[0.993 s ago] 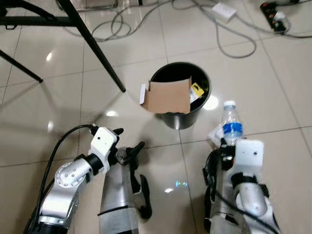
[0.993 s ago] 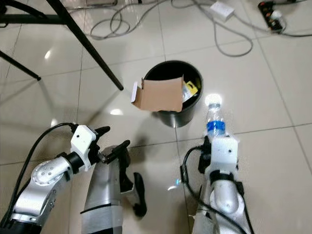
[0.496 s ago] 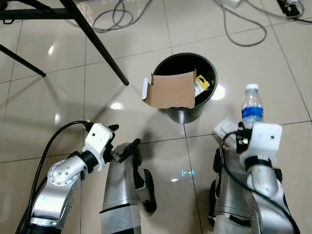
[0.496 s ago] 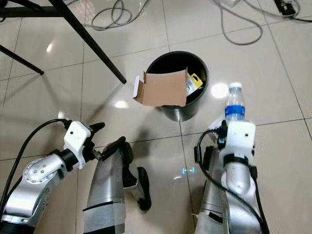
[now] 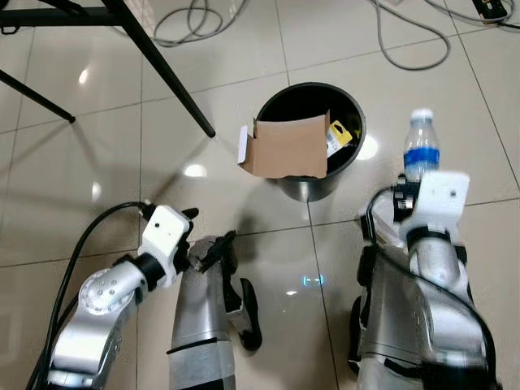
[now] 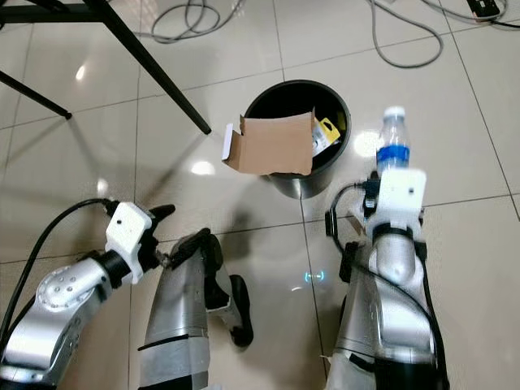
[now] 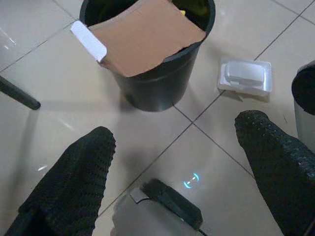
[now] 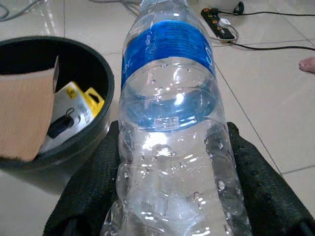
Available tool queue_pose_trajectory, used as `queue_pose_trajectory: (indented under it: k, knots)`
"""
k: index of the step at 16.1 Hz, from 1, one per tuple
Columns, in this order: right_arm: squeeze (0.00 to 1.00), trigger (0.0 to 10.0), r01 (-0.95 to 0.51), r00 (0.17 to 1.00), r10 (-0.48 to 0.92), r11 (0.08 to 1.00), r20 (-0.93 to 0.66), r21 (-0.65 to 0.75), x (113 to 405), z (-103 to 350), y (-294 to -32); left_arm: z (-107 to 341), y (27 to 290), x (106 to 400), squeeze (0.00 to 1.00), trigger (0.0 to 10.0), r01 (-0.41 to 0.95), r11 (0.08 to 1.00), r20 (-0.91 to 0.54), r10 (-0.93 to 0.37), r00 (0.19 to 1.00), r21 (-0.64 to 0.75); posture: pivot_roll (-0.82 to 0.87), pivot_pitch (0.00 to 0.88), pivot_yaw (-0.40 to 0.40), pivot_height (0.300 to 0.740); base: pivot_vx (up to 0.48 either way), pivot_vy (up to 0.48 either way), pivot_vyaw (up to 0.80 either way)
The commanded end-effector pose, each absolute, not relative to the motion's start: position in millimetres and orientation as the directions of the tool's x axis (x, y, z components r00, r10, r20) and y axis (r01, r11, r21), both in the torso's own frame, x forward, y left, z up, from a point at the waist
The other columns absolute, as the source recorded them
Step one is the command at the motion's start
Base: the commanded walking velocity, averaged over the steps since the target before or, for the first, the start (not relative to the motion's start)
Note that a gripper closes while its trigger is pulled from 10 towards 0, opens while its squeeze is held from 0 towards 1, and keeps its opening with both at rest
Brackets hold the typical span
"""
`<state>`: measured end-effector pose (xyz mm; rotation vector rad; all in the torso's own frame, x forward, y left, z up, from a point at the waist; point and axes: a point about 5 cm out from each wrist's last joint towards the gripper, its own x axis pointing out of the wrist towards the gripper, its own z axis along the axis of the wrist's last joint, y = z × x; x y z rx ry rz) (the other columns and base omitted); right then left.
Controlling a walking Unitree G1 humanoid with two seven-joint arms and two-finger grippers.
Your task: Picking trash to rubbish bin
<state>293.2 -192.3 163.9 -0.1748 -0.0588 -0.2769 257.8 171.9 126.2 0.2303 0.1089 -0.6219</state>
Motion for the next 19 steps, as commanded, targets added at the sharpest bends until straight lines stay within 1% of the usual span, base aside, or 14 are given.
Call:
queue_pose_trajectory:
  k: [1, 3, 4, 5, 8, 10, 15, 19]
  knots:
    - [0.0, 10.0, 0.254, 0.967, -0.246, 0.954, 0.071, -0.16, 300.7, 159.1, -191.0, 120.6, 180.5, 247.8, 0.0, 10.0, 0.567, 0.808, -0.205, -0.534, 0.82, 0.163, 0.06, 0.512, 0.221, 0.542, 0.0, 0.0, 0.0]
    - [0.0, 10.0, 0.241, 0.97, -0.23, 0.957, 0.083, -0.164, 311.3, 163.3, -190.8, 120.8, 184.4, 242.6, 0.0, 10.0, 0.562, 0.81, -0.215, -0.527, 0.823, 0.166, 0.07, 0.515, 0.218, 0.542, 0.0, 0.0, 0.0]
    - [0.0, 10.0, 0.224, 0.973, -0.211, 0.96, 0.092, -0.167, 324.5, 167.6, -190.5, 120.4, 187.7, 237.6, 0.0, 10.0, 0.557, 0.813, -0.226, -0.518, 0.825, 0.171, 0.09, 0.515, 0.215, 0.542, 0.0, 0.0, 0.0]
    - [0.0, 10.0, 0.221, 0.974, -0.208, 0.962, 0.088, -0.163, 328.9, 168.3, -190.5, 120.6, 188.5, 236.5, 0.0, 10.0, 0.554, 0.814, -0.228, -0.515, 0.827, 0.172, 0.09, 0.515, 0.214, 0.542, 0.0, 0.0, 0.0]
    - [0.0, 10.0, 0.162, 0.986, -0.153, 0.976, 0.073, -0.143, 350.8, 169.7, -184.4, 121.9, 182.7, 233.4, 0.0, 10.0, 0.548, 0.82, -0.225, -0.509, 0.831, 0.167, 0.1, 0.513, 0.21, 0.542, 0.0, 0.0, 0.0]
    - [0.0, 10.0, 0.139, 0.988, -0.13, 0.982, 0.079, -0.127, 362.2, 171.9, -181.5, 122.8, 183.9, 230.2, 0.0, 10.0, 0.539, 0.826, -0.229, -0.499, 0.836, 0.167, 0.12, 0.511, 0.207, 0.542, 0.0, 0.0, 0.0]
    - [0.0, 10.0, 0.117, 0.993, -0.112, 0.983, 0.039, -0.143, 376.6, 160.9, -178.7, 123.3, 187.6, 225.0, 0.0, 10.0, 0.523, 0.832, -0.247, -0.476, 0.844, 0.187, 0.15, 0.503, 0.211, 0.542, 0.0, 0.0, 0.0]
    - [0.0, 10.0, 0.132, 0.99, -0.124, 0.98, 0.059, -0.148, 380.4, 162.4, -182.8, 124.4, 186.3, 226.0, 0.0, 10.0, 0.524, 0.83, -0.253, -0.475, 0.843, 0.19, 0.15, 0.5, 0.214, 0.542, 0.0, 0.0, 0.0]
